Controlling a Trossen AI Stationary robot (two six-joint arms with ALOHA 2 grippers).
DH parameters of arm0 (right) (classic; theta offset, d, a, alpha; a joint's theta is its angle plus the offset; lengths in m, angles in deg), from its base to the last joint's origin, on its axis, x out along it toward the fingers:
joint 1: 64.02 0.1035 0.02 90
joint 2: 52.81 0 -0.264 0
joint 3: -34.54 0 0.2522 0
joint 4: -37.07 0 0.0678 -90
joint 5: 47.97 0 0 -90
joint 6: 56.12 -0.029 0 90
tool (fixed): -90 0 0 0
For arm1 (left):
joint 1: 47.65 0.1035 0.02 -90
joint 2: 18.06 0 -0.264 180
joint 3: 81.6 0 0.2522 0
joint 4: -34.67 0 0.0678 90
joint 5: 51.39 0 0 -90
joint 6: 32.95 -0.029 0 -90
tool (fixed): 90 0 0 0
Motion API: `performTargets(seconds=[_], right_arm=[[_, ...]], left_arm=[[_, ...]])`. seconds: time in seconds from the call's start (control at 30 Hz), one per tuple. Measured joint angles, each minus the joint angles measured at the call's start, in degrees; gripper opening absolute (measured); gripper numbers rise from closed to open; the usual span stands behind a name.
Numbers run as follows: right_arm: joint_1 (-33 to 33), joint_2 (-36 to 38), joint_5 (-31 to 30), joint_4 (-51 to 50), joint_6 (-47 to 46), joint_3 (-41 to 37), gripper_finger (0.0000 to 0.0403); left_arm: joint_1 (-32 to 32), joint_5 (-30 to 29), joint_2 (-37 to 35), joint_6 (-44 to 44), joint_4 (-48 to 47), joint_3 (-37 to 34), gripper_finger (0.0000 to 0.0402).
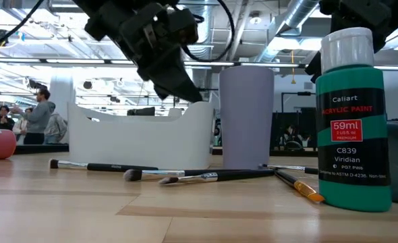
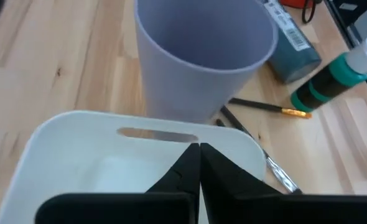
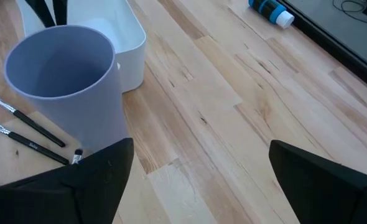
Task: Pick & Place Paint Supplies
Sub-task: Put the blue paint bottle into the white bin
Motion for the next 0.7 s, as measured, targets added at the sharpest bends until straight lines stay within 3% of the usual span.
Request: performTargets(seconds=[0.3, 0.43, 0.53, 0.7], right_arm=[[-0.42, 0.00, 0.62, 0.43, 0.15, 2.78, 0.0367], [-0.39, 0.01, 6.34, 0.71, 4.61, 3.85, 0.0367], [-0.89, 0.00, 7.37, -0.13, 4.90, 5.22, 0.0367], [-3.39, 0.00, 7.39, -10.13, -1.43, 9.07, 0.0367]], left_arm=[[-0.04, -2.26, -11.44, -0.04, -4.27, -5.01, 0.0002], [-0.04, -6.15, -18.12, 0.11, -4.17, -8.98, 0.0002], [-0.04, -8.52, -23.06, 1.16, -3.57, -11.24, 0.0002], [-0.04, -10.80, -29.69, 2.03, -0.99, -15.06, 0.0002]])
